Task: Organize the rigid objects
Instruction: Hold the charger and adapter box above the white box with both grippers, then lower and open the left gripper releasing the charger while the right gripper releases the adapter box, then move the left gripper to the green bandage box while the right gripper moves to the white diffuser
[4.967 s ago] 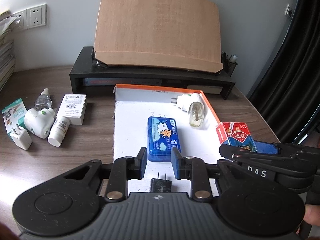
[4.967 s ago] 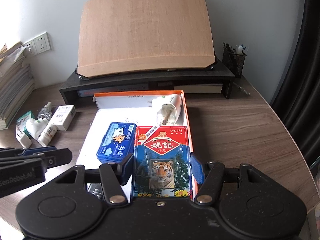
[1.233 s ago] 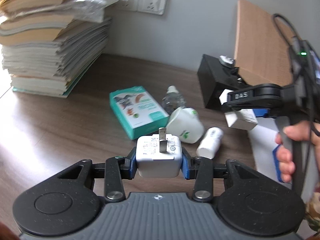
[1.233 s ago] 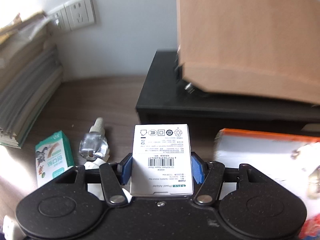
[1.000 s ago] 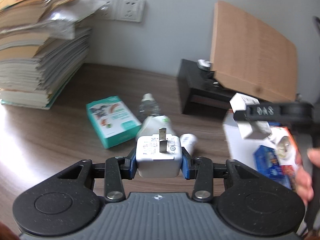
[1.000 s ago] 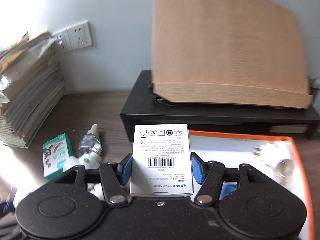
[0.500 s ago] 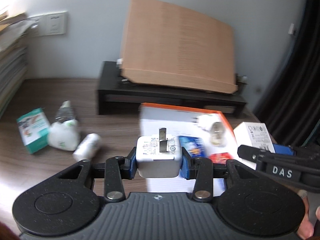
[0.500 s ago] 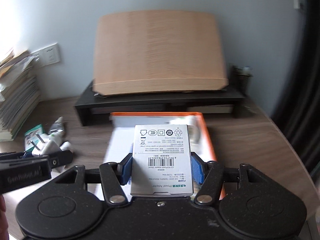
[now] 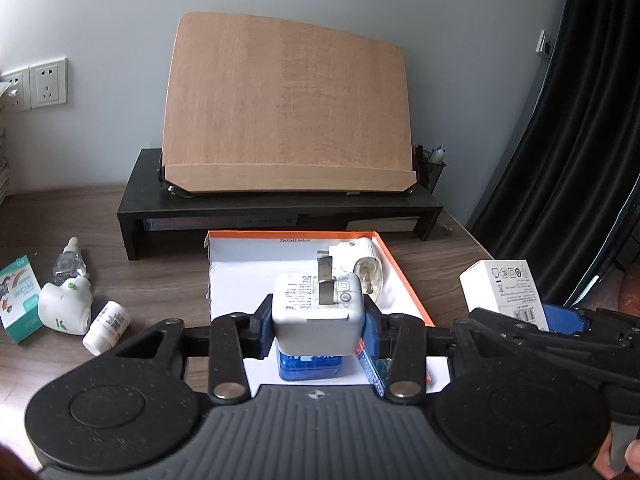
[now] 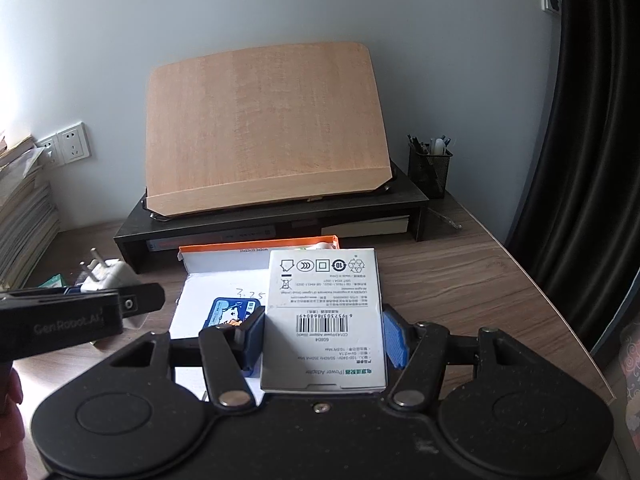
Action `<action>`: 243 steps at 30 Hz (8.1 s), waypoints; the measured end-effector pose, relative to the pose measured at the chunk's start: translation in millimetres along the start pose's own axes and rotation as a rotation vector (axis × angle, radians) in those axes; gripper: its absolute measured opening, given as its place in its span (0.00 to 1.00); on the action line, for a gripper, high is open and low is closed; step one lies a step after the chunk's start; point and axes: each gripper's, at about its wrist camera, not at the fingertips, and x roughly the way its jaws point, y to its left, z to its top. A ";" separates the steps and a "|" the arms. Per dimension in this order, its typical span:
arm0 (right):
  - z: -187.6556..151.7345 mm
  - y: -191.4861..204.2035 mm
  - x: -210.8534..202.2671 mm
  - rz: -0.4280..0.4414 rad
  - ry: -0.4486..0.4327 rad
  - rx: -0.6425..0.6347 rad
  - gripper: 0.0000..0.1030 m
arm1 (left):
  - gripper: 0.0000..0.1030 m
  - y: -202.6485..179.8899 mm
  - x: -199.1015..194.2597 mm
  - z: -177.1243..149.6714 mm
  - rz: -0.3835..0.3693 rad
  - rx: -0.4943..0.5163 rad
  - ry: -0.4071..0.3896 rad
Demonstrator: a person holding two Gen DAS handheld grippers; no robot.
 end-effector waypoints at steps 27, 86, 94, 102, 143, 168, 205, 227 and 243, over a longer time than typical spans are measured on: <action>30.1 12.5 13.7 0.062 -0.009 -0.029 0.69 | 0.41 0.8 1.8 22.5 0.085 -0.004 0.015; 29.2 22.4 12.5 0.065 -0.027 -0.044 0.69 | 0.41 8.4 8.3 18.3 0.082 -0.028 0.020; 27.5 23.9 11.8 0.068 -0.027 -0.046 0.69 | 0.41 9.0 8.7 18.1 0.081 -0.031 0.023; 26.4 23.7 11.5 0.070 -0.027 -0.047 0.69 | 0.41 8.1 8.5 17.3 0.082 -0.031 0.023; 25.7 28.8 19.0 0.078 -0.011 -0.057 0.69 | 0.41 7.8 14.9 13.9 0.075 -0.034 0.038; 13.7 30.9 29.2 0.065 0.037 -0.058 0.69 | 0.41 12.6 30.2 13.1 0.059 -0.033 0.069; -6.2 18.4 93.7 0.073 0.180 -0.066 0.69 | 0.41 -9.1 147.1 38.4 0.005 0.041 0.183; 4.4 40.6 78.1 0.046 0.114 -0.093 0.79 | 0.63 23.5 104.2 40.2 0.052 -0.016 0.105; -6.9 133.5 57.0 0.196 0.107 -0.210 0.80 | 0.83 172.6 15.9 3.6 0.457 -0.321 0.034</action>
